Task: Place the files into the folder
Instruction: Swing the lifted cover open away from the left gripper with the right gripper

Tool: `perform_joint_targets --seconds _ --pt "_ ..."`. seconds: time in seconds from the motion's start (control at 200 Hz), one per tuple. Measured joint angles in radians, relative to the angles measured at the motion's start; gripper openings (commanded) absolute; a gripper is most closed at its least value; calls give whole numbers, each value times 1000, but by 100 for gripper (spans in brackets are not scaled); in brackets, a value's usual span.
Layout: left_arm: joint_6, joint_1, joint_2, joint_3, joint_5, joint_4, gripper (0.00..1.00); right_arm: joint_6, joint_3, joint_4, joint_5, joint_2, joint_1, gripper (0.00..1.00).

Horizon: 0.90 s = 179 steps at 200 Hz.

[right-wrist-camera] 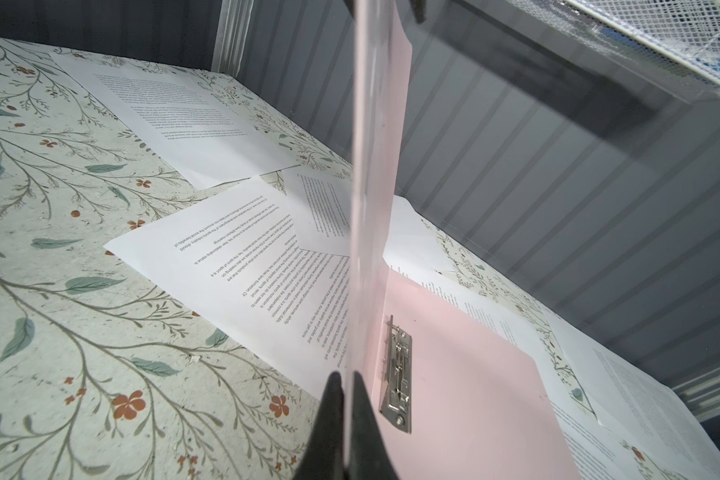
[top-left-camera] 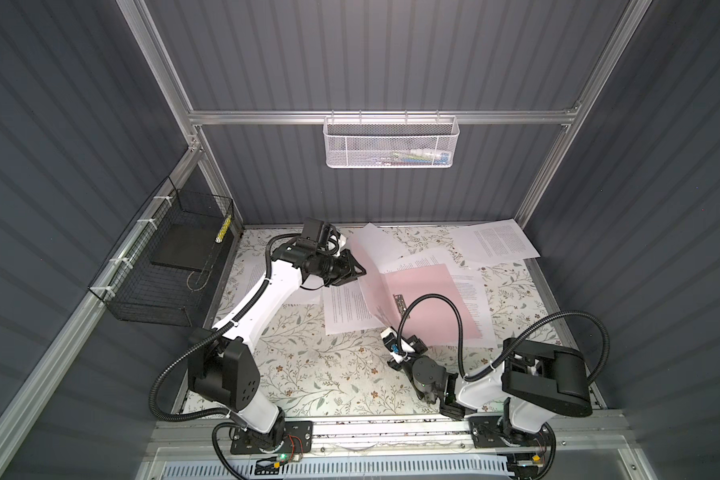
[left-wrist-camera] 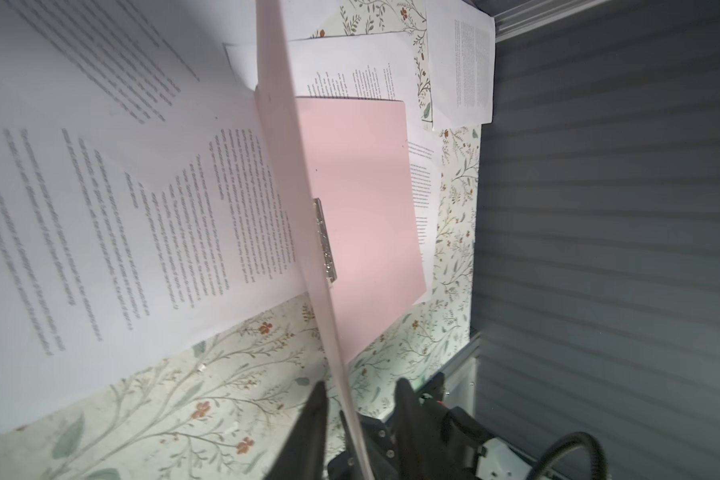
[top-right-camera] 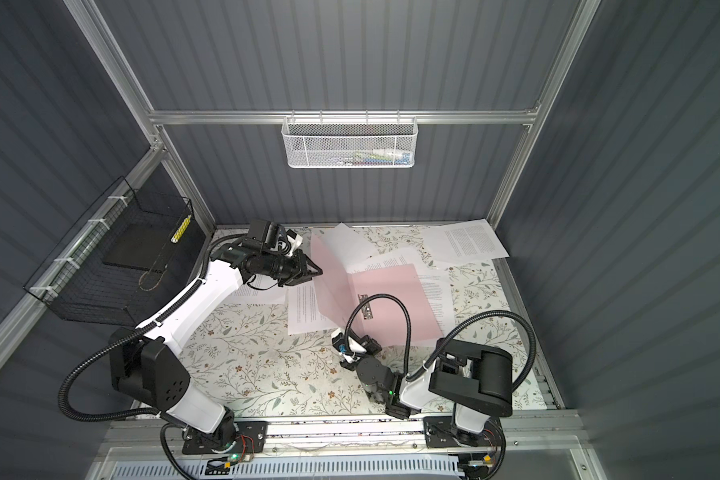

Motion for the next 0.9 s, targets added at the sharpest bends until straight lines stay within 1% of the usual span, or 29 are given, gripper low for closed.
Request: perform_joint_targets --seconds 0.01,0.03,0.045,0.05,0.07,0.075,0.08,0.085,0.09,0.13,0.135,0.14,0.145,0.18,0.19,0.205,0.22,0.28,0.32,0.345,0.37,0.415,0.445,0.55,0.62,0.71,0.81,0.896 --pt "2 0 0 0 1 0 0 0 0 0 0 0 0 2" --pt "5 0 0 0 0 -2 0 0 0 -3 0 -1 2 7" --pt "7 0 0 0 0 -6 0 -1 0 -9 2 -1 4 14" --pt "7 0 0 0 0 -6 0 -1 0 -9 2 -1 4 14" --pt "3 0 1 -2 0 -8 0 3 0 -13 6 -2 7 20" --pt "5 0 1 -2 0 -8 0 3 0 -14 8 -2 8 25" --pt "5 0 1 -2 0 -8 0 -2 0 -15 7 -3 8 27" --pt "3 0 1 -2 0 -9 0 -2 0 -15 7 -3 8 27" --pt "2 0 1 -2 0 -9 0 -2 0 -16 7 -3 8 29" --pt "3 0 3 -6 2 -7 0 9 0 -36 6 -15 14 60" --pt "3 0 4 -8 3 -6 0 23 0 -44 8 -22 15 68" --pt "3 0 4 -8 3 -6 0 23 0 -44 8 -22 15 71" --pt "3 0 4 -8 3 -6 0 23 0 -44 8 -22 15 71" --pt "3 0 6 -15 8 -3 0 39 1 -85 5 -54 21 88" --pt "3 0 7 -17 8 -2 0 44 2 -101 3 -67 21 89" --pt "3 0 8 -19 12 2 0 63 2 -136 -2 -90 23 96" --pt "3 0 10 -22 16 3 0 71 4 -163 -3 -113 24 99" --pt "3 0 17 -23 30 8 0 136 10 -271 -27 -217 24 99" --pt "3 0 20 -20 38 11 0 184 26 -402 -64 -332 18 99" --pt "4 0 21 -17 43 12 0 205 32 -436 -76 -370 16 99" --pt "4 0 24 -7 47 9 0 241 43 -509 -111 -449 9 99" --pt "4 0 28 15 53 3 0 283 52 -574 -146 -536 -1 99" --pt "10 0 34 47 52 -10 0 315 61 -636 -185 -622 -12 99" --pt "31 0 28 135 37 -40 0 389 81 -790 -278 -786 -47 99" --pt "48 1 3 159 20 -56 0 427 84 -874 -337 -853 -74 99" --pt "72 11 -47 164 -12 -108 0 475 84 -953 -412 -888 -136 99" --pt "106 37 -117 163 -70 -203 0 534 77 -996 -494 -871 -236 99" --pt "143 87 -188 146 -124 -278 0 578 73 -1002 -542 -819 -304 99"
